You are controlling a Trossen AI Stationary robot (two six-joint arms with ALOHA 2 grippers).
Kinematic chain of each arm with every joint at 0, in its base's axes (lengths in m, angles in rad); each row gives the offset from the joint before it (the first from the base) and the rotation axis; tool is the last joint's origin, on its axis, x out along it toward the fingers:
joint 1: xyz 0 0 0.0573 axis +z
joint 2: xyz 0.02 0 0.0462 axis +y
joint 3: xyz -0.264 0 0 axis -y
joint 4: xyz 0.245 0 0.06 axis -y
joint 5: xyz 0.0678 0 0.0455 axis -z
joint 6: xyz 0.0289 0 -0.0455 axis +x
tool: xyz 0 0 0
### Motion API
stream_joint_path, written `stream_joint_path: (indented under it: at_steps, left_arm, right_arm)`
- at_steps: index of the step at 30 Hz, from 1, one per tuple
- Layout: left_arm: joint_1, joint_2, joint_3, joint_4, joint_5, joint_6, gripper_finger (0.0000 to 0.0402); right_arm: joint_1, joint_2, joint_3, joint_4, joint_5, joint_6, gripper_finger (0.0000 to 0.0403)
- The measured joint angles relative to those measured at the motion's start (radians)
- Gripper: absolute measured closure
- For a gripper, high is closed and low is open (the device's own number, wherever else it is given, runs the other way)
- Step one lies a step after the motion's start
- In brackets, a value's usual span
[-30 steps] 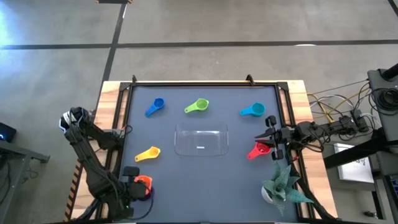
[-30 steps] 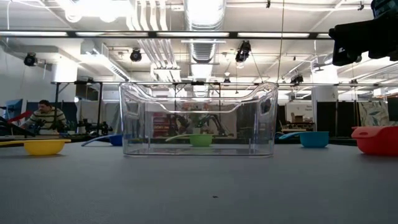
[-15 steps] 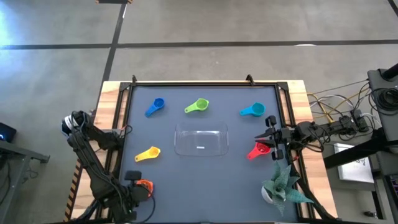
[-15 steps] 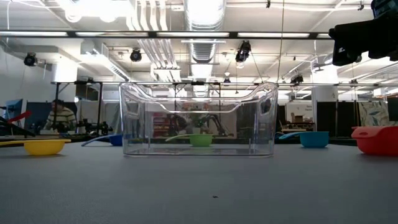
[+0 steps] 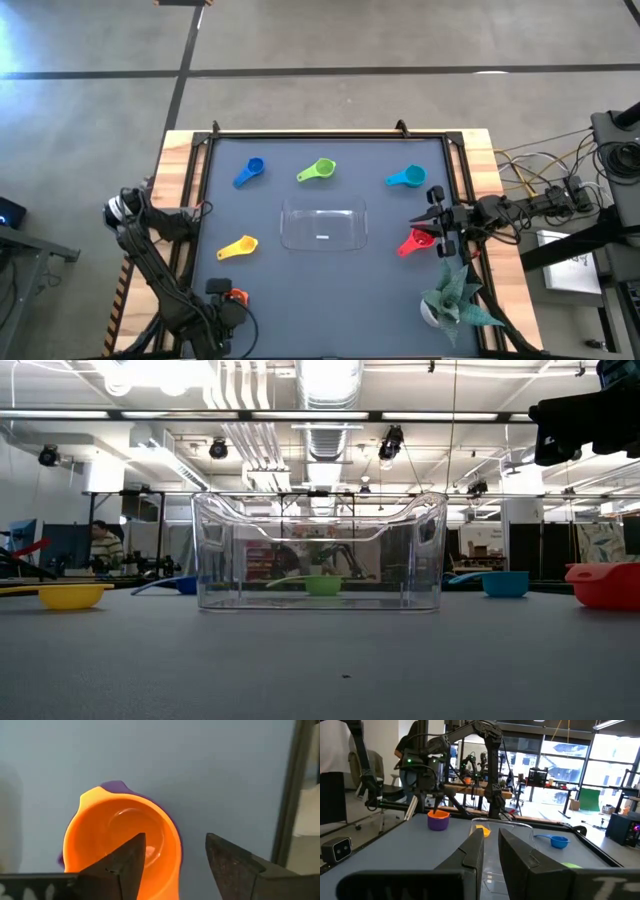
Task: Nest measuring cups in basket
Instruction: Move the stacked measuring cups to the bottom center of the table
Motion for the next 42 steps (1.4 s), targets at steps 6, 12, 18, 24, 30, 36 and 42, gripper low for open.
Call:
stream_joint_path:
  at_steps: [6, 12, 18, 24, 30, 36, 42]
  left_arm:
    - [0.012, 0.047, 0.000, 0.000, 0.001, 0.010, 0.0230]
    - [0.017, 0.067, -0.001, 0.004, 0.001, 0.048, 0.0356]
    - [0.045, 0.031, 0.011, -0.001, -0.055, 0.139, 0.0395]
    - [0.155, 0.015, 0.084, -0.001, -0.088, 0.385, 0.0398]
    - [0.307, 0.016, 0.111, 0.129, -0.080, 0.716, 0.0399]
    - [0.434, 0.016, 0.093, 0.300, 0.019, 0.946, 0.0400]
    - [0.493, 0.041, 0.071, 0.384, 0.056, 1.046, 0.0400]
  right_arm:
    - [0.000, 0.000, 0.000, 0.000, 0.000, 0.000, 0.0355]
    - [0.000, 0.000, 0.000, 0.000, 0.000, 0.000, 0.0355]
    - [0.000, 0.000, 0.000, 0.000, 0.000, 0.000, 0.0355]
    - [0.000, 0.000, 0.000, 0.000, 0.000, 0.000, 0.0355]
    - [0.000, 0.000, 0.000, 0.000, 0.000, 0.000, 0.0355]
    - [0.000, 0.000, 0.000, 0.000, 0.000, 0.000, 0.0355]
    - [0.000, 0.000, 0.000, 0.000, 0.000, 0.000, 0.0355]
